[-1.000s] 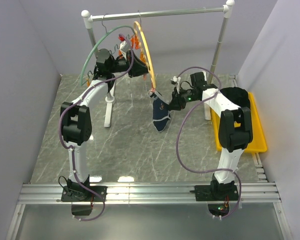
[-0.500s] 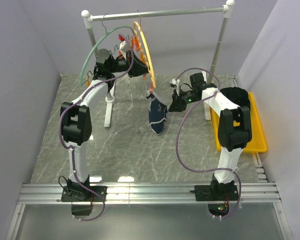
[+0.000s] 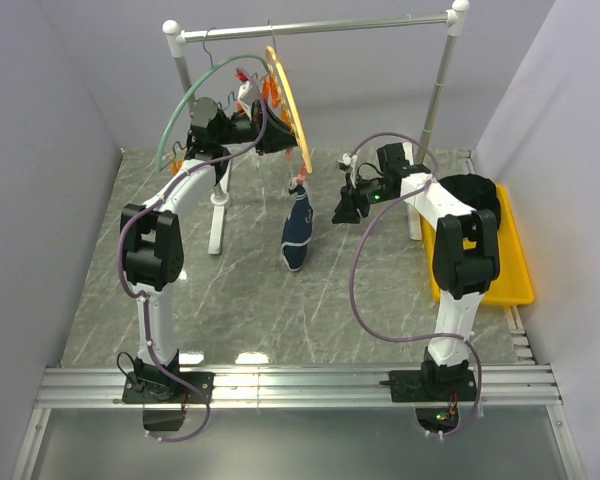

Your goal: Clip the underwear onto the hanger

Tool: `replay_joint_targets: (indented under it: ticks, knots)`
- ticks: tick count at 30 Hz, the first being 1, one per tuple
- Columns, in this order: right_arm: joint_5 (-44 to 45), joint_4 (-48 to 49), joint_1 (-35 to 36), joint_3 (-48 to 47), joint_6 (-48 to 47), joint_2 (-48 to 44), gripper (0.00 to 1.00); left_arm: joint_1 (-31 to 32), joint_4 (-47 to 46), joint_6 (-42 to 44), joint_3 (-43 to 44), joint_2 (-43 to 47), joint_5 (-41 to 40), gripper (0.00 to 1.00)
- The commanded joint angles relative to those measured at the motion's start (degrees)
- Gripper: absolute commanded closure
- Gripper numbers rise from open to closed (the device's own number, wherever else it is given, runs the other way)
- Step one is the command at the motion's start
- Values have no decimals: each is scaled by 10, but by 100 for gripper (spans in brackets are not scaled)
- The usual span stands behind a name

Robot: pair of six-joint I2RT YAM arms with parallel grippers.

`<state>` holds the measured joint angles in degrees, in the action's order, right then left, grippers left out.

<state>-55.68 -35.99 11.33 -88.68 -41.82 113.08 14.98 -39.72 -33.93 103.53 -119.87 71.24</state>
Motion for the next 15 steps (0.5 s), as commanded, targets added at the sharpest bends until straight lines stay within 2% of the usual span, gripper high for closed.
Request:
replay_joint_targets:
  ticks: [1, 4, 8, 15]
  knots:
    - [-43, 57, 13, -3, 45, -16, 49, -1, -47, -9, 24, 7, 15, 100]
    - [-50, 39, 16, -64, 32, 20, 44, -1, -50, -5, 23, 8, 18, 100]
    - [-23, -141, 28, -191, -100, 93, 43, 0, -50, -9, 35, 3, 23, 100]
    - [-4, -164, 22, -256, -161, 127, 43, 0, -59, -6, 28, 10, 39, 100]
